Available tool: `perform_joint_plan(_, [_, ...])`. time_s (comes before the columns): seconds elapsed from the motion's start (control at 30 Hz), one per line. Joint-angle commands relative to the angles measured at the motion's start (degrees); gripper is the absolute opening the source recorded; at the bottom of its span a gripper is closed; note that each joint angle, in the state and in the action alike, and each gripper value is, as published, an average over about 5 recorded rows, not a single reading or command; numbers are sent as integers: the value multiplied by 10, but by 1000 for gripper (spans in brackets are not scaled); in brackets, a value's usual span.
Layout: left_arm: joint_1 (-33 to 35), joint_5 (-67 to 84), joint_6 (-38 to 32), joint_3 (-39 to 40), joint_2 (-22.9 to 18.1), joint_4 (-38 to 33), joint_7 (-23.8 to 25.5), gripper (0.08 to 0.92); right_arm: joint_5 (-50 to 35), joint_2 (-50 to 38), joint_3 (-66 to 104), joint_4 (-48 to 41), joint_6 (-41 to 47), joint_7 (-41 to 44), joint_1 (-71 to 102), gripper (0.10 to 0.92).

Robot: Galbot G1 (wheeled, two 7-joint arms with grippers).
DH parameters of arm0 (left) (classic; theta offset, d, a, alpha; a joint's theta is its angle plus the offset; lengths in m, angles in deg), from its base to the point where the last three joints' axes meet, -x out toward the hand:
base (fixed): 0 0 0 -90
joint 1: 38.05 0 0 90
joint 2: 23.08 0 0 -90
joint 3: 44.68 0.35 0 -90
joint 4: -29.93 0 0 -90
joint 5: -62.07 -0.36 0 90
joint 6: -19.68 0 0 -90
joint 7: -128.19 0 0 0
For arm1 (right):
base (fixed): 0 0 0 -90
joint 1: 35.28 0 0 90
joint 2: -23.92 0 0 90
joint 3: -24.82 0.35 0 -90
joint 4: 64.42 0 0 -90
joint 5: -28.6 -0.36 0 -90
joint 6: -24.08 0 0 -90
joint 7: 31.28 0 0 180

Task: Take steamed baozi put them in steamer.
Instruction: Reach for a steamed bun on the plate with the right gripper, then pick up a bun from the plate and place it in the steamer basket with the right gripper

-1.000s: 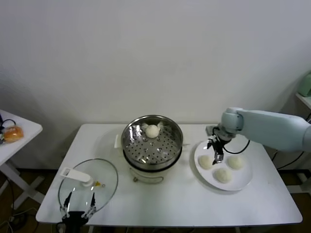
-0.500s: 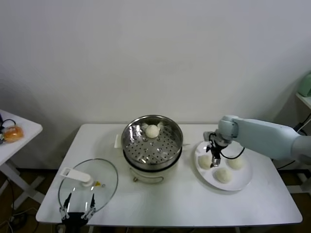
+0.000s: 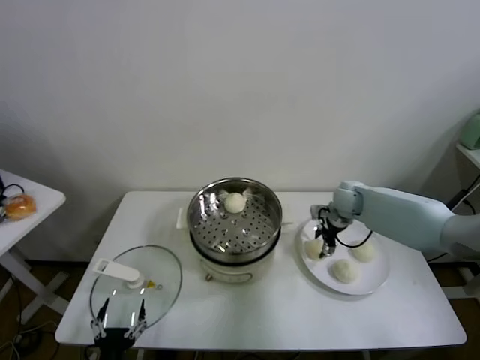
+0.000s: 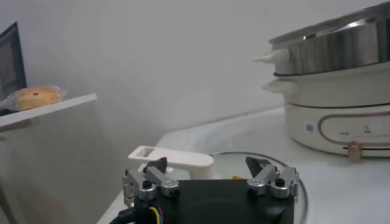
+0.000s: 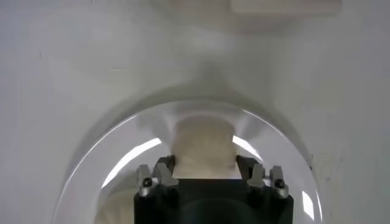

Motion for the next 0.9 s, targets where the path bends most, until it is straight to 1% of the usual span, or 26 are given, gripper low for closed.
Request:
perform_joint_plan(0.03, [3,0,0,0,1,-3,0,823,-2,-6,-7,15,-7,13,-34,663])
perform_joint_plan(0.23, [5,-2,1,2,2,-8,0,823,-51,-15,-88,49,-29,45,-161,662])
perform_joint_plan(0.53, [10,-5,2,6,3,-15,0,823,-171,-12,-180,107,-40,101,-367,662])
perform_joint_plan(0.7, [10,-6,1,10,3,-19,0,823,-248,17,-182,141,-24,105,-441,662])
perform_joint_plan(0.9, [11,-4,0,12,4,-24,-1,823,-312,79,-137,169,10,85,-449,662])
